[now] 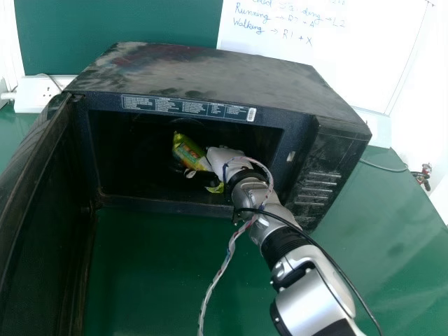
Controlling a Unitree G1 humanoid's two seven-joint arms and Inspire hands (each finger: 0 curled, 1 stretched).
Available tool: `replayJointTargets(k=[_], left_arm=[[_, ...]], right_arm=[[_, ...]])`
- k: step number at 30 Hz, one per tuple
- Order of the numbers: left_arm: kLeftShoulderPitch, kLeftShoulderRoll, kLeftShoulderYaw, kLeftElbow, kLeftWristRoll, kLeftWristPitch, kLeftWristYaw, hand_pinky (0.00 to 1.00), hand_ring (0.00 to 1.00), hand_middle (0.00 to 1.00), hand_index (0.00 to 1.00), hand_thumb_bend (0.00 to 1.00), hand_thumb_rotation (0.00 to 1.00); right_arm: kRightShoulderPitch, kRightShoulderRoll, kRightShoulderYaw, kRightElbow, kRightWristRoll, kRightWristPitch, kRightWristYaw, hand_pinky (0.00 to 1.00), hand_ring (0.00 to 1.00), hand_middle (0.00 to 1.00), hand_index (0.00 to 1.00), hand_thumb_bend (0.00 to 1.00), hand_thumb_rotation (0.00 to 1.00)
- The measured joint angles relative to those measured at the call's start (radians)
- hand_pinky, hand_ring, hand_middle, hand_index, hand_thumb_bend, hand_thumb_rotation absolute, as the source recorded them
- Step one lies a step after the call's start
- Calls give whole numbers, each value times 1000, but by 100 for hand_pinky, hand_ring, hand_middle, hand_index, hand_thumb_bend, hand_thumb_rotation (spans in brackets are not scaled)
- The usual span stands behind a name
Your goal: Put biscuit inside oven
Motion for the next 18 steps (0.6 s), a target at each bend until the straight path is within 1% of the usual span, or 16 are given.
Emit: replayJointTargets(k=[3,8,11,14,16,18], left_arm=[[1,0,-1,-1,9,-1,8,99,95,98,99,92,100],[2,1,-2,0,13,-9,7,100,96,99,99,92,100],[3,1,-3,0,14,-9,7,100,95,99,99,91,100],[3,1,-3,5,13,-22,1,99,95,98,98,91,100],[3,1,-4,8,10,-26,-1,99,95,98,98,91,100],[3,1,-5,9,5,-26,-5,99,95,98,98,91,100]], right_arm=[[2,0,1,-1,0,-1,-7,0,100,100,100,83,76],[3,0,2,-1,0,-4,-8,0,100,100,100,83,77],[3,0,2,-1,0,-5,-9,0,100,100,100,84,81],[3,0,2,-1,1,-8,-15,0,100,100,100,89,86],[3,-1,2,-2,1,-15,-19,0,100,100,100,92,87],[3,-1,2,-2,1,-18,-22,0,100,100,100,92,87]])
